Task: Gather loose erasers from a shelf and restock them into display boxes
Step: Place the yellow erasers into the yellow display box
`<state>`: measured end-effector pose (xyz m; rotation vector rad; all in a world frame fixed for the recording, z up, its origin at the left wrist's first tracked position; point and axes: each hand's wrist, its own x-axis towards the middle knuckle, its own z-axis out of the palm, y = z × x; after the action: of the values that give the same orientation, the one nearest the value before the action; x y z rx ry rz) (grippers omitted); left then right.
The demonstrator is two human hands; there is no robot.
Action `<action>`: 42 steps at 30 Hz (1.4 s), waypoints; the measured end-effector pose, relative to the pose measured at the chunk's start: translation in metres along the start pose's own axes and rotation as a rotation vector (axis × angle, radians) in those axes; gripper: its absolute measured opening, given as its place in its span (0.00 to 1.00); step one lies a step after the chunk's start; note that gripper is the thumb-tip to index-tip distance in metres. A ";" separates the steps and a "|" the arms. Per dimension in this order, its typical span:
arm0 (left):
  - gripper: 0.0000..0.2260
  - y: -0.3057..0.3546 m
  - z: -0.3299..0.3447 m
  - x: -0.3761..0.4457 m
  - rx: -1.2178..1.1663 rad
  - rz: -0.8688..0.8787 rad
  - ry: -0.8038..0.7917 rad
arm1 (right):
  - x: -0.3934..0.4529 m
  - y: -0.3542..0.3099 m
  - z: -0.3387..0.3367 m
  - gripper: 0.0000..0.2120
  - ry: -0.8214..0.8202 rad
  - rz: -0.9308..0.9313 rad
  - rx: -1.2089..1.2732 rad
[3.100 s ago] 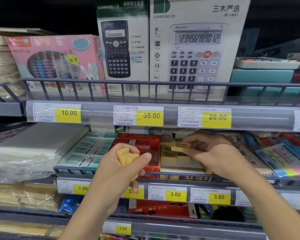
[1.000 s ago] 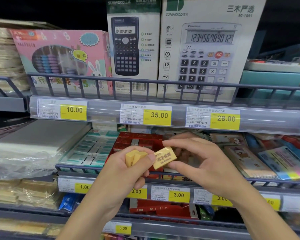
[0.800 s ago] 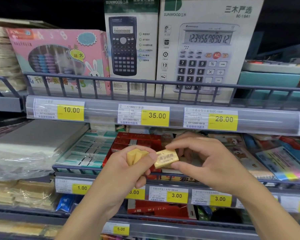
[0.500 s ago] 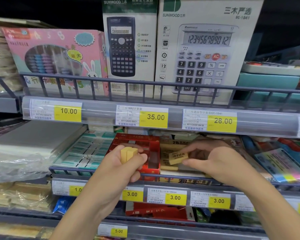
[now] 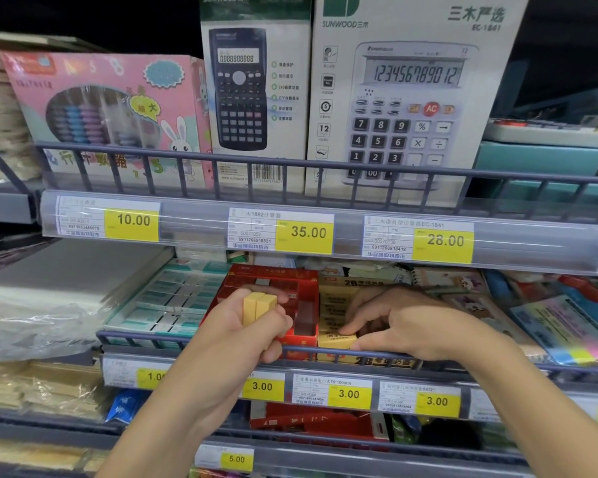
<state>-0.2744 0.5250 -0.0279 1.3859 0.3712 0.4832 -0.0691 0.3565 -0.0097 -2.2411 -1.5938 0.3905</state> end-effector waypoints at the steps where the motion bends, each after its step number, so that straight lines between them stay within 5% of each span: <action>1: 0.17 0.000 0.000 0.000 0.001 -0.003 0.001 | 0.000 0.000 -0.001 0.10 -0.010 -0.009 -0.010; 5: 0.11 0.000 -0.001 -0.001 -0.011 -0.001 0.000 | 0.000 0.000 0.001 0.10 -0.015 -0.020 0.020; 15: 0.17 0.001 0.004 -0.006 -0.071 -0.044 -0.095 | -0.004 -0.005 -0.003 0.10 -0.073 -0.010 0.000; 19: 0.11 0.002 0.005 -0.010 -0.062 -0.021 -0.190 | -0.014 -0.015 0.001 0.10 0.133 0.027 -0.010; 24: 0.11 0.002 0.009 -0.014 -0.062 0.020 -0.243 | -0.029 -0.045 0.011 0.14 0.312 -0.149 0.476; 32: 0.24 0.008 0.020 -0.019 -0.046 0.005 -0.229 | -0.032 -0.060 0.022 0.15 0.317 -0.263 0.560; 42: 0.21 0.009 0.019 -0.022 -0.044 -0.039 -0.295 | -0.035 -0.059 0.021 0.12 0.257 -0.274 0.862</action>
<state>-0.2841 0.4987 -0.0170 1.3804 0.1457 0.2481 -0.1396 0.3442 -0.0017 -1.3448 -1.2346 0.5510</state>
